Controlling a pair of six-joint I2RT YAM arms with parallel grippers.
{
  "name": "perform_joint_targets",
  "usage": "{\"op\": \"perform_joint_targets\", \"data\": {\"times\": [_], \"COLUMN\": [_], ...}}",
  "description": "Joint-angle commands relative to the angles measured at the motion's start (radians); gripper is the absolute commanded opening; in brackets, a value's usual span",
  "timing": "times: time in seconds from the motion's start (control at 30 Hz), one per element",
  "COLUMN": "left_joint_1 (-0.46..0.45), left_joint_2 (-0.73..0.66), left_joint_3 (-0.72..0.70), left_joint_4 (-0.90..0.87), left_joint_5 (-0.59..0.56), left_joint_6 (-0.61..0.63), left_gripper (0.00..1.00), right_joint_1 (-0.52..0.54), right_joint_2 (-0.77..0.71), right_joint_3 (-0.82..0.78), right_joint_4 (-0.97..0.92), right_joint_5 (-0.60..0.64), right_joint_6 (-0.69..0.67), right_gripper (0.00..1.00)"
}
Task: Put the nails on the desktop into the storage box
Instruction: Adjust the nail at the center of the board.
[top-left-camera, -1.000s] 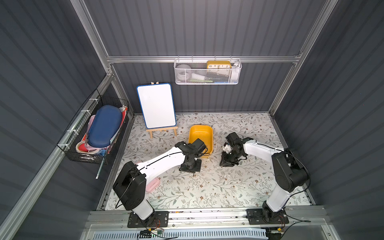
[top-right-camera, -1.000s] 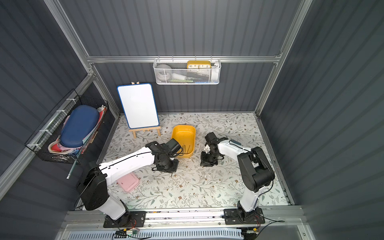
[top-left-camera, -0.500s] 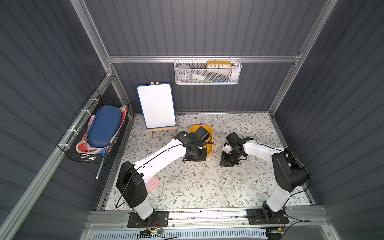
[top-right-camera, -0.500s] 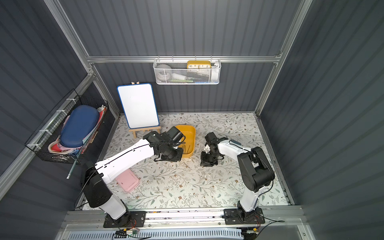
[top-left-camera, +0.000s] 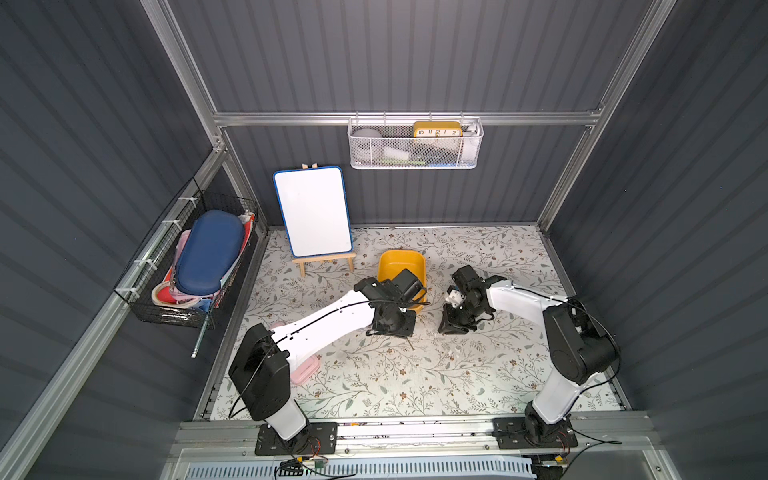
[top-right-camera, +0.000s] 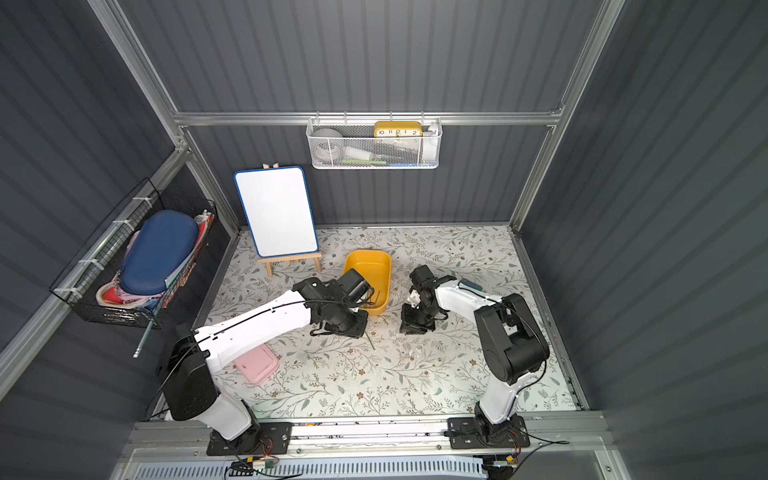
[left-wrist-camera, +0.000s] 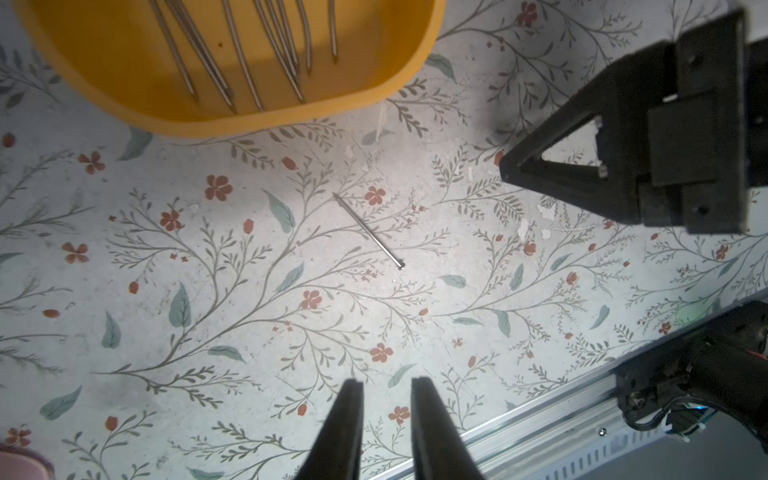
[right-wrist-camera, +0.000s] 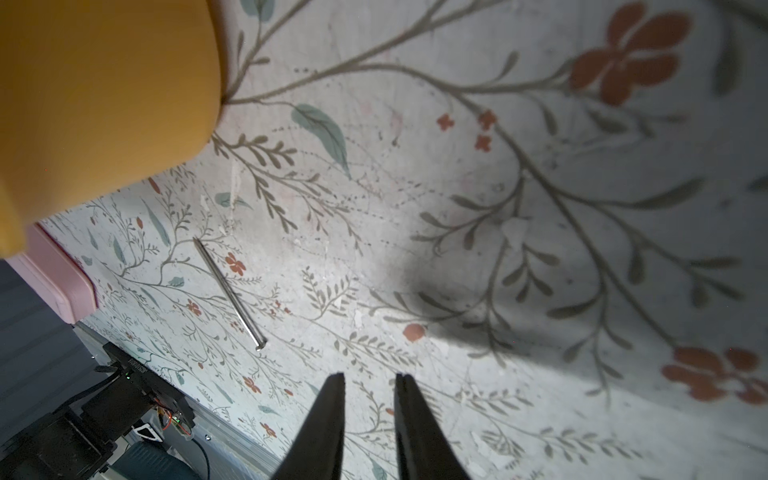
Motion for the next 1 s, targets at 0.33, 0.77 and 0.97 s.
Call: {"op": "perform_joint_targets", "data": {"times": [0.33, 0.77, 0.97], "left_joint_1": [-0.065, -0.064, -0.030], "left_joint_2": [-0.067, -0.044, 0.041], "left_joint_3": [-0.240, -0.329, -0.309], "left_joint_4": [0.093, 0.223, 0.201], "left_joint_5": [-0.121, -0.107, -0.194], "left_joint_6": [-0.086, -0.133, -0.240], "left_gripper": [0.30, 0.23, 0.31], "right_joint_1": [0.110, 0.192, 0.191], "right_joint_2": [-0.094, -0.095, -0.087], "right_joint_3": [-0.001, 0.034, 0.051], "right_joint_4": [-0.020, -0.067, -0.085], "right_joint_5": [0.078, 0.180, 0.171], "right_joint_6": [-0.053, -0.003, -0.006], "right_gripper": [0.29, 0.28, 0.27]}}
